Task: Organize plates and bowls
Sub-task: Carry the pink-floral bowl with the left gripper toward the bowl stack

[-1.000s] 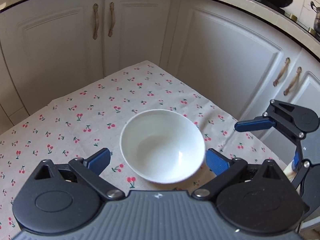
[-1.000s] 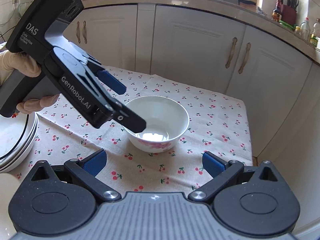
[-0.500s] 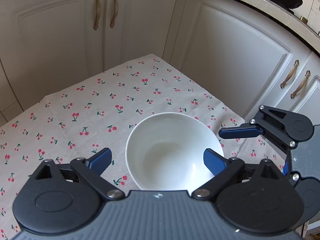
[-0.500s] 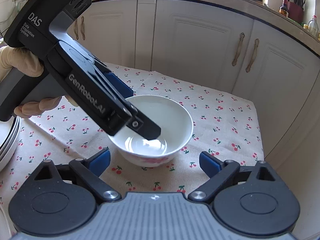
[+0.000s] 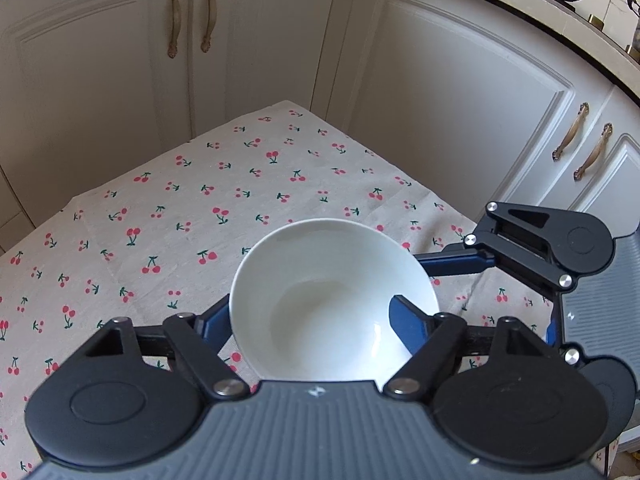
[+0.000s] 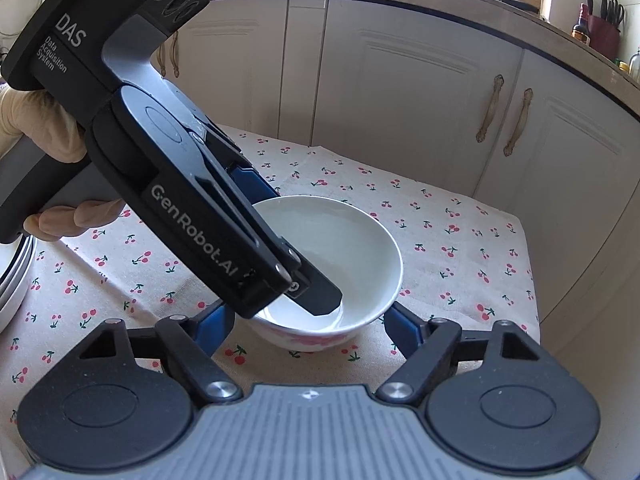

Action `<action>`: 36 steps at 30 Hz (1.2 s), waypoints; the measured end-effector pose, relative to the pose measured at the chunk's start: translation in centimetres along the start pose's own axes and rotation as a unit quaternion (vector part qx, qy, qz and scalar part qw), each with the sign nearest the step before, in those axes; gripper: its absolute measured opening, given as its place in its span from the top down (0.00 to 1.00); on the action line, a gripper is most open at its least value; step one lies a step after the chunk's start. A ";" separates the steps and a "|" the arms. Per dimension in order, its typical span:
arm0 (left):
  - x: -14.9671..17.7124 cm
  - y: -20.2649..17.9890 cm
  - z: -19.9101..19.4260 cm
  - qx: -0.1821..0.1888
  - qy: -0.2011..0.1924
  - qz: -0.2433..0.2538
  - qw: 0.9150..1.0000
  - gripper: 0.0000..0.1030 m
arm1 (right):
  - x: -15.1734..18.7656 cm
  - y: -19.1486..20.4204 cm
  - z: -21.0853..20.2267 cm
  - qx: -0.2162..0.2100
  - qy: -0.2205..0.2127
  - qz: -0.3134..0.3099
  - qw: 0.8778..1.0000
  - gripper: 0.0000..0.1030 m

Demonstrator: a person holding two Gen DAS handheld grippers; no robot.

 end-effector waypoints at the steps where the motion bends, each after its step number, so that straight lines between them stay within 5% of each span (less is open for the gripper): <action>1: 0.0 0.0 0.0 0.001 0.000 -0.002 1.000 0.22 | 0.0 0.0 -0.1 0.000 0.000 0.000 1.000 0.17; 14: 0.1 -1.4 -2.0 0.003 -0.002 0.001 1.000 0.22 | -0.2 1.1 -2.6 -0.002 0.004 -0.001 1.000 0.18; 36: 2.5 -9.9 -12.3 0.007 -0.034 0.014 0.999 0.22 | 2.2 6.7 -12.9 -0.004 -0.001 -0.012 1.000 0.18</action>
Point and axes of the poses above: each gripper's, at about its wrist camera, not at the fingertips, and z roughly the way its jaws point, y to its left, x to its underside, the point moved 7 cm from there along z, roughly the way its jaws point, and after that the axes turned 10 degrees about z, right-handed, at the moved point
